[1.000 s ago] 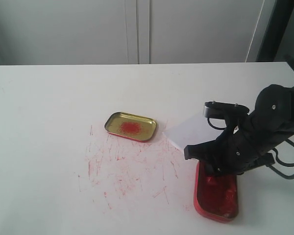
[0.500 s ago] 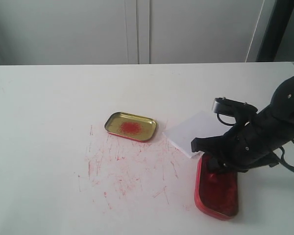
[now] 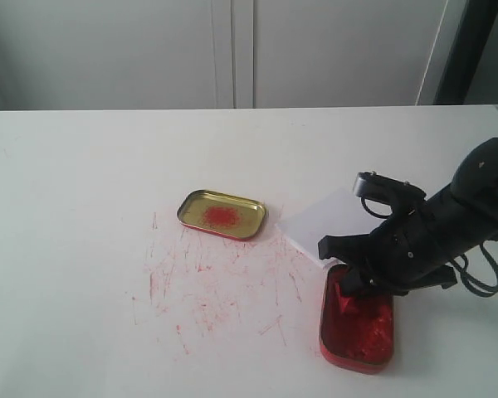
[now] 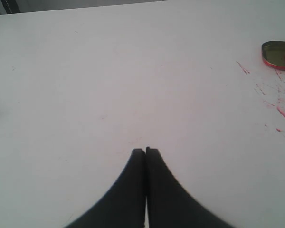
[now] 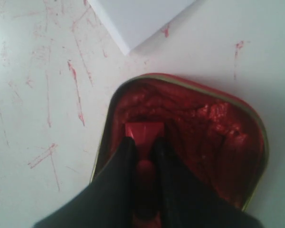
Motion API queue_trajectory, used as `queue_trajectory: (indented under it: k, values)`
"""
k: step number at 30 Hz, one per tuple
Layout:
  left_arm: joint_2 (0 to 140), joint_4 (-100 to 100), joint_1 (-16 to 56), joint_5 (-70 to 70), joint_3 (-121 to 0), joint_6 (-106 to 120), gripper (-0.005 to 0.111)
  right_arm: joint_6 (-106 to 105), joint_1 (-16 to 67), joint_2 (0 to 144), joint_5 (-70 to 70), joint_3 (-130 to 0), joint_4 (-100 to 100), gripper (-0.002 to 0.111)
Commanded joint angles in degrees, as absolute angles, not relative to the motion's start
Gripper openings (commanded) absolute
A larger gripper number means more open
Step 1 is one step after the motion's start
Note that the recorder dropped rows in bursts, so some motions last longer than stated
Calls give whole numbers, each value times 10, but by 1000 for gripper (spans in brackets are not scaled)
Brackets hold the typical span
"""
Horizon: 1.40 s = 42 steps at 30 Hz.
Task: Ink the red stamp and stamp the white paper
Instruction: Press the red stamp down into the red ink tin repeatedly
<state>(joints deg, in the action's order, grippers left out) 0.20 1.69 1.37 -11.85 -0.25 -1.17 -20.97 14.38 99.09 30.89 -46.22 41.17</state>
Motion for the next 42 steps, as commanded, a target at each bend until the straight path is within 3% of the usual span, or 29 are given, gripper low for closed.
queue_trajectory:
  k: [1,42]
  values:
    - [0,17,13,-116,0,-13,0,-234,142,998,312,-462,427,0]
    - [0,17,13,-116,0,-13,0,-244,130,996,353,-486,459,0]
